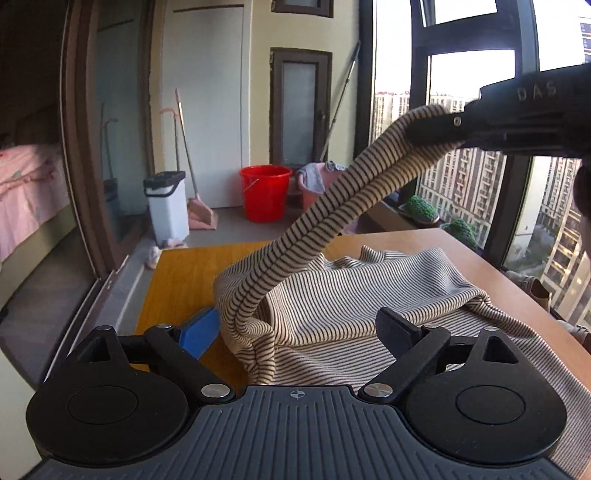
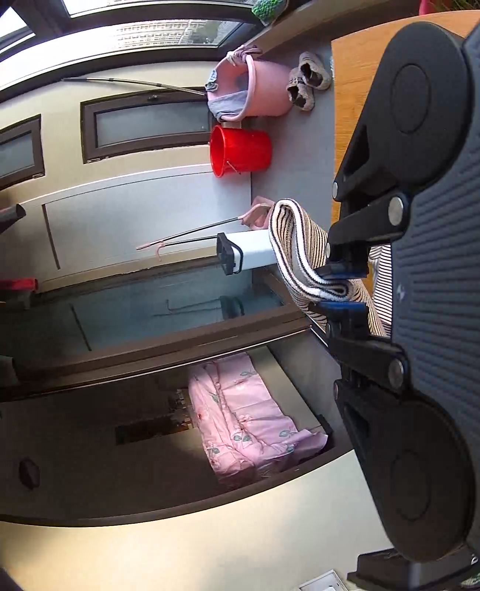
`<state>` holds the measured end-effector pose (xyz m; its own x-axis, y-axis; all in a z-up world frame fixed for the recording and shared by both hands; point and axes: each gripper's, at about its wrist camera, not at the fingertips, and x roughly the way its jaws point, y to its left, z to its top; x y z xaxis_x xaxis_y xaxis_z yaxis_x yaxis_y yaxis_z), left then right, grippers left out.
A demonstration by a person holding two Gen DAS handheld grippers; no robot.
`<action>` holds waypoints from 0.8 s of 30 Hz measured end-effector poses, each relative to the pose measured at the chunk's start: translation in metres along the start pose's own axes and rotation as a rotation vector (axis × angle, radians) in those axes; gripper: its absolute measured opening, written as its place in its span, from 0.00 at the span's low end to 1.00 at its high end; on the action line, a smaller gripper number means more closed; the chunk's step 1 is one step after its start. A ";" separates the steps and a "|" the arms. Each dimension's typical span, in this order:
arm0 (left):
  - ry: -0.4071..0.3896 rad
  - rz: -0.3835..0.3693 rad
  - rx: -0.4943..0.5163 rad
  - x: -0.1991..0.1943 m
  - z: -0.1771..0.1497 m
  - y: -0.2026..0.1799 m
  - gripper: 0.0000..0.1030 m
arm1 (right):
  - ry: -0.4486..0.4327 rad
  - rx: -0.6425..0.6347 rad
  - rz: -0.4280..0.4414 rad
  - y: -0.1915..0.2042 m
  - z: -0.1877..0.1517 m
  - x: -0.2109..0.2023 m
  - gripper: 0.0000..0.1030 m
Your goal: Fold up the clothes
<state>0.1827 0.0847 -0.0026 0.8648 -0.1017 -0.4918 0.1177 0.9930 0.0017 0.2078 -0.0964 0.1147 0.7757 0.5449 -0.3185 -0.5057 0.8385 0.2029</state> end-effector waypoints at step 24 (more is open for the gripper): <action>0.095 -0.160 -0.137 0.029 0.003 0.011 0.94 | 0.195 0.211 -0.305 -0.148 -0.098 0.020 0.56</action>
<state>0.2105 0.0925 -0.0142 0.7899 -0.2585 -0.5561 0.1763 0.9643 -0.1977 0.2613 -0.2094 -0.0121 0.7816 0.2778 -0.5584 -0.1598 0.9546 0.2513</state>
